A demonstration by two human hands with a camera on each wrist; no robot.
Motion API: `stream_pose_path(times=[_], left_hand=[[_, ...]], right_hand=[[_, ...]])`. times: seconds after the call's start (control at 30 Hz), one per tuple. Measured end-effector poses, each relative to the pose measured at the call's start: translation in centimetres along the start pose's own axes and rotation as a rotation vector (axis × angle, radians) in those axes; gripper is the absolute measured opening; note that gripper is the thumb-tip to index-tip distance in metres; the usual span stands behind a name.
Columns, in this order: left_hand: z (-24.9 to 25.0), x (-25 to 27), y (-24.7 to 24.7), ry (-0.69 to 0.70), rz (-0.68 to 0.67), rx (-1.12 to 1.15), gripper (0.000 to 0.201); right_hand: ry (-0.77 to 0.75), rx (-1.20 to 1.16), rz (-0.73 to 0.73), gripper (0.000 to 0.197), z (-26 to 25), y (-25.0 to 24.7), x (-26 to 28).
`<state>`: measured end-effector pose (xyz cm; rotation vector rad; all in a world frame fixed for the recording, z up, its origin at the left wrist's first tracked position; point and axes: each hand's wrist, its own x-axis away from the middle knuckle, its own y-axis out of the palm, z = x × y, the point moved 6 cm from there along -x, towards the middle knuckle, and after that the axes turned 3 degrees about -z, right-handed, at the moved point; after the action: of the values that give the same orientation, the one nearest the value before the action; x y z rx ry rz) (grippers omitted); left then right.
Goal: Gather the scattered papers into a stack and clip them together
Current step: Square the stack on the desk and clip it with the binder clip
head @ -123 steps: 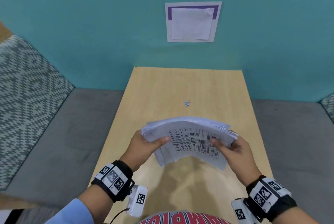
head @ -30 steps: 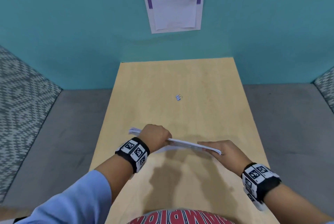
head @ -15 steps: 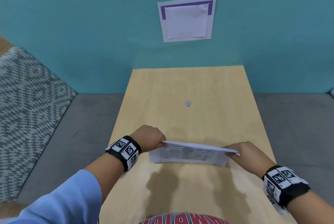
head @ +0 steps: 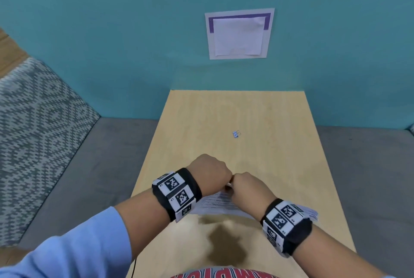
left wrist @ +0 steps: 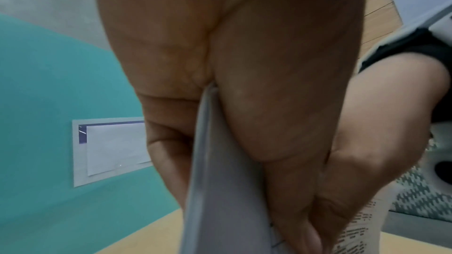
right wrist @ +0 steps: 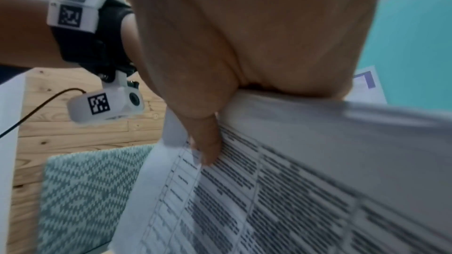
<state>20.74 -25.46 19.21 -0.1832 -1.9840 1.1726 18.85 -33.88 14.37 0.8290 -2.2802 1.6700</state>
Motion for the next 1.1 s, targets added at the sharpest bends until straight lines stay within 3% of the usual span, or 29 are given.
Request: stream_pose_path(times=[0.17, 0.27, 0.4, 0.53, 0.57, 0.7, 0.77, 0.93, 1.1], left_hand=[[0.5, 0.7, 0.8, 0.028, 0.0, 0.025, 0.023], [-0.4, 1.3, 0.8, 0.084, -0.011, 0.164, 0.036], [-4.0, 2.8, -1.6, 0.138, 0.102, 0.557, 0.056], [-9.0, 5.4, -1.2, 0.028, 0.418, 1.249, 0.032], [-9.6, 6.0, 0.1, 0.018, 0.439, 1.387, 0.032], [-9.0, 6.8, 4.2, 0.068, 0.335, 1.66, 0.078], [-8.5, 6.9, 4.4, 0.132, 0.339, 1.755, 0.084], [-7.2, 6.5, 2.2, 0.168, 0.402, 1.926, 0.064], [-7.6, 7.0, 0.8, -0.04, 0.809, 1.869, 0.022]], right_hand=[[-0.064, 0.035, -0.035, 0.025, 1.2, 1.1, 0.4], [-0.078, -0.01, -0.038, 0.023, 2.0, 0.9, 1.0], [-0.127, -0.236, 0.043, 0.041, 3.7, -0.9, 2.2], [-0.135, -0.5, 0.143, 0.051, 5.8, -3.6, 3.5], [-0.14, -0.57, 0.161, 0.047, 6.1, -4.4, 4.0], [-0.167, -0.826, 0.197, 0.027, 6.5, -7.3, 5.9], [-0.196, -0.895, 0.198, 0.02, 6.0, -8.3, 6.7], [-0.235, -0.973, 0.256, 0.015, 5.0, -9.3, 6.9], [-0.216, -1.066, 0.417, 0.012, 5.2, -9.4, 6.8]])
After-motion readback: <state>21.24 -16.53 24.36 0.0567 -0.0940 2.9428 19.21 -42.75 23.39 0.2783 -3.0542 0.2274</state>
